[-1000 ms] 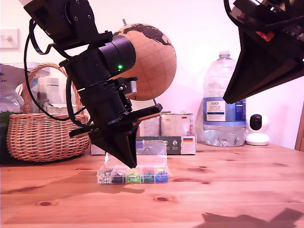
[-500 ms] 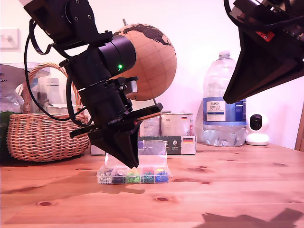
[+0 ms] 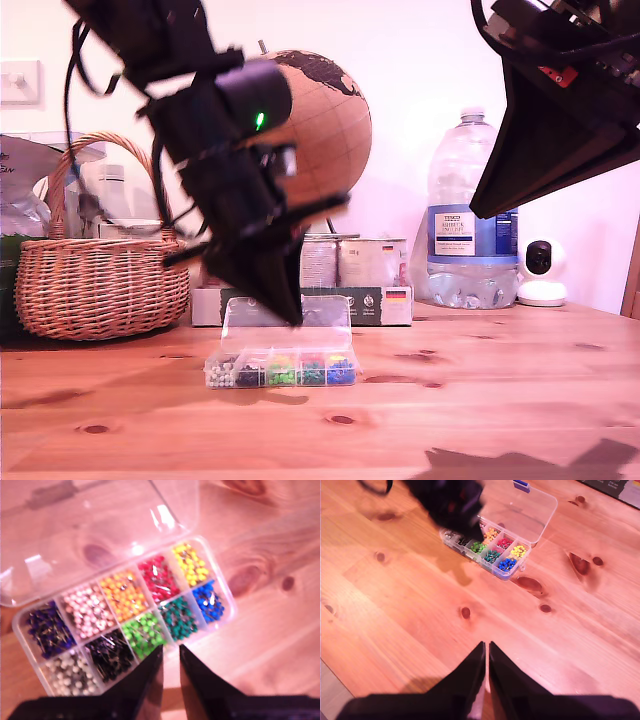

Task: Sort the loose pins on the table into their correct compartments

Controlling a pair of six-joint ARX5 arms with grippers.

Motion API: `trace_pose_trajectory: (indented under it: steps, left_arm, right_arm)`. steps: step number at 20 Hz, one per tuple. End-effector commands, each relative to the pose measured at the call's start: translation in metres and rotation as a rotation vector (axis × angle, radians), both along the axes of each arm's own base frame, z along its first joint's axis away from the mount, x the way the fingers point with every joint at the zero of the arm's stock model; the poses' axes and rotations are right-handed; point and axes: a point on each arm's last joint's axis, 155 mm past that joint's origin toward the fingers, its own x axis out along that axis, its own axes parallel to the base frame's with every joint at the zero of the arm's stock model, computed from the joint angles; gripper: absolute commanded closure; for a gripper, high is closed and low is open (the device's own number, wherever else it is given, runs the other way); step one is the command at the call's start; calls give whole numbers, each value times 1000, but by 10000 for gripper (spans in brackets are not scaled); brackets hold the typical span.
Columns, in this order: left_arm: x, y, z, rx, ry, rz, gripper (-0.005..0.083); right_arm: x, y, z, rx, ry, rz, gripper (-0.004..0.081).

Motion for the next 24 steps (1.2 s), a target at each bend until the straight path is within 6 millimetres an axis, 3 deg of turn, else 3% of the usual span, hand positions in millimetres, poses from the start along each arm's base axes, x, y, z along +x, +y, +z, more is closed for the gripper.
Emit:
trace_pose_trajectory:
  steps: [1, 11, 19, 24]
  left_arm:
    - [-5, -2, 11, -2, -19, -28, 794]
    - [-46, 7, 86, 104, -231, -147, 794]
    - [-76, 25, 75, -36, -434, -173, 794]
    - [-81, 33, 87, -178, -615, -160, 794]
  right_arm:
    - [-2, 1, -3, -1, 3, 5, 782]
    - [10, -9, -1, 22, 5, -63, 782]
    - [38, -15, 22, 84, -118, -129, 782]
    - [47, -29, -2, 107, -155, -185, 782]
